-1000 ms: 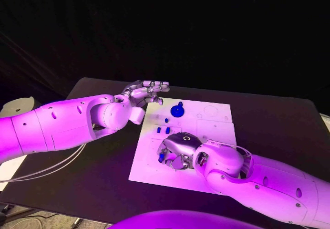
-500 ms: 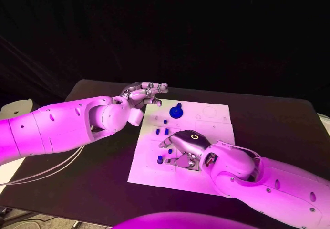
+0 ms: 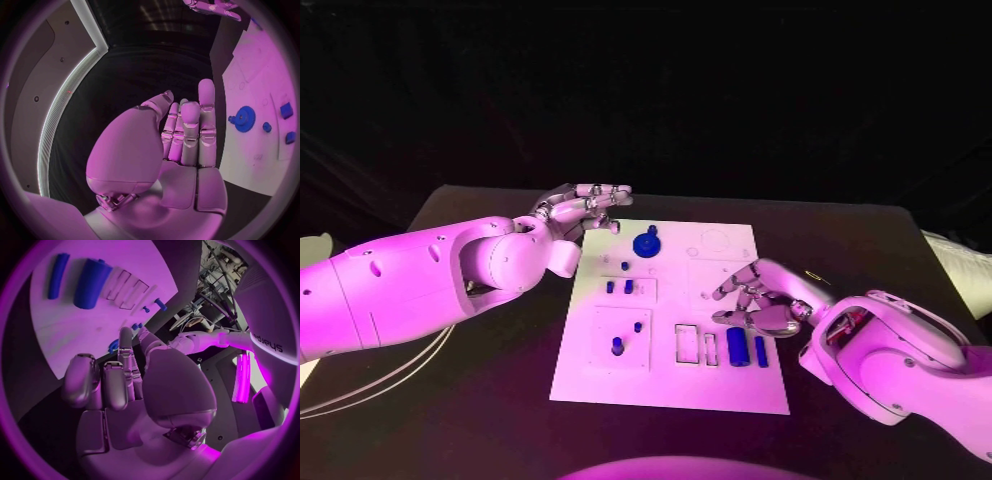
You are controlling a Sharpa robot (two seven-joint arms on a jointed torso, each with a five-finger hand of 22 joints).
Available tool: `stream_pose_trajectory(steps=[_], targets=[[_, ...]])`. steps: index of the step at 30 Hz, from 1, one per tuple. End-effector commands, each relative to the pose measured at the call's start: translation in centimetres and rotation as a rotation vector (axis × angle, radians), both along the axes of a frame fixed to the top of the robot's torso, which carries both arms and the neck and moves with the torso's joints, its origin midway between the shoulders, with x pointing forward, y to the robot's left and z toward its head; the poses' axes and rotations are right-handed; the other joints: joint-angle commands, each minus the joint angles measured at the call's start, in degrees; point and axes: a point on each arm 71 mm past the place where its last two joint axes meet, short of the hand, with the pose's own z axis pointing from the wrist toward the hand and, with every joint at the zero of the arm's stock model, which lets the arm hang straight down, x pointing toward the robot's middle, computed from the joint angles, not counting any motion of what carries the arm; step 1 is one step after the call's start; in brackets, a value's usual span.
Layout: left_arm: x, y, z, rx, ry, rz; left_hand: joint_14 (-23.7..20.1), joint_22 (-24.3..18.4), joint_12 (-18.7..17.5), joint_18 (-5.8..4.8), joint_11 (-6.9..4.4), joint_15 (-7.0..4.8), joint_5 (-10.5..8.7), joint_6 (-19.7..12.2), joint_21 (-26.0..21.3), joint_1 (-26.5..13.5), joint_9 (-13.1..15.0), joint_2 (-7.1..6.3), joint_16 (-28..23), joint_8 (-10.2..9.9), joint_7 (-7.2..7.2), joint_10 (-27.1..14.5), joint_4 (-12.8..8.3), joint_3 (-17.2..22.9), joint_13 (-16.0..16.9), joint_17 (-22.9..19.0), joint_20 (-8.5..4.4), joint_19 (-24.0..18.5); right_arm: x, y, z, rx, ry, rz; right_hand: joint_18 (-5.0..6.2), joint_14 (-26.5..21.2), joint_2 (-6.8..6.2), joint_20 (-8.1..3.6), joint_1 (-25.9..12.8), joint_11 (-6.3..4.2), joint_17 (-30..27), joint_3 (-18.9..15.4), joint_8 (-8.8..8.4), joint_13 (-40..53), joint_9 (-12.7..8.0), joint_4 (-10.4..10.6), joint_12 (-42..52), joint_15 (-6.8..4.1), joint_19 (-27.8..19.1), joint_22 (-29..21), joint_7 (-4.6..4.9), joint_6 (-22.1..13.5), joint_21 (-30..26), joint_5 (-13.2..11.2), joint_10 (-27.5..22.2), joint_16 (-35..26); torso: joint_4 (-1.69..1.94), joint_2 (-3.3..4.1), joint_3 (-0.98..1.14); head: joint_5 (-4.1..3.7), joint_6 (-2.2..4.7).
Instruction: Assemble the parts on the task board
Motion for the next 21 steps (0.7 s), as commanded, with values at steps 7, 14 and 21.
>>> stream_pose_trajectory(steps=[7,14,21], targets=[[-0.3,-0.4,0.2,-0.011,-0.007,-0.026,-0.31,-0.09,0.33,0.56,0.14,0.0,0.12,-0.29,-0.4,-0.46,-0.03,-0.35,-0.21,0.21,-0.02,-0.47,0.07,0.33,-0.03,-0.1,0.0,-0.36,-1.8,-3.8,-2.0,-0.111,0.158,-0.215,-1.49,4.16,1.23,-1.25,-3.33,-0.67,5.78,-9.29,3.98,46.9,1.45,6.13,42.08,-0.91,0.87,5.08,-1.24,0.12,3.62,6.41,0.07,4.61,-1.78,-0.24,0.02,-1.48,0.04],[-0.3,-0.5,0.2,-0.012,-0.007,-0.028,-0.31,-0.09,0.33,0.56,0.14,0.0,0.12,-0.29,-0.4,-0.46,-0.03,-0.35,-0.21,0.21,-0.02,-0.47,0.07,0.33,-0.03,-0.1,0.0,-0.36,-1.9,-3.6,-2.6,-0.201,0.141,-0.23,-1.67,4.27,1.44,-1.07,-4.62,-0.77,6.86,-13.45,5.53,52.25,2.22,9.32,45.96,-0.93,0.97,6.07,-1.18,-0.39,4.28,8.03,-0.13,5.41,-1.43,-0.26,-0.1,-1.62,-0.02],[-0.3,-0.4,0.2,-0.011,-0.007,-0.026,-0.32,-0.11,0.38,0.56,0.15,0.02,0.1,-0.29,-0.41,-0.57,-0.02,-0.36,-0.2,0.24,-0.01,-0.47,0.08,0.31,-0.03,-0.12,0.01,-0.36,-1.8,-2.7,-3.3,-0.227,0.133,-0.217,-1.66,4.26,1.72,-1.06,-4.57,-0.79,6.9,-14.08,5.86,52.68,2.39,9.33,46.13,-0.93,0.93,6.07,-1.21,-0.45,4.28,8.06,-0.26,5.46,-1.2,-0.3,-0.14,-1.36,-0.13]])
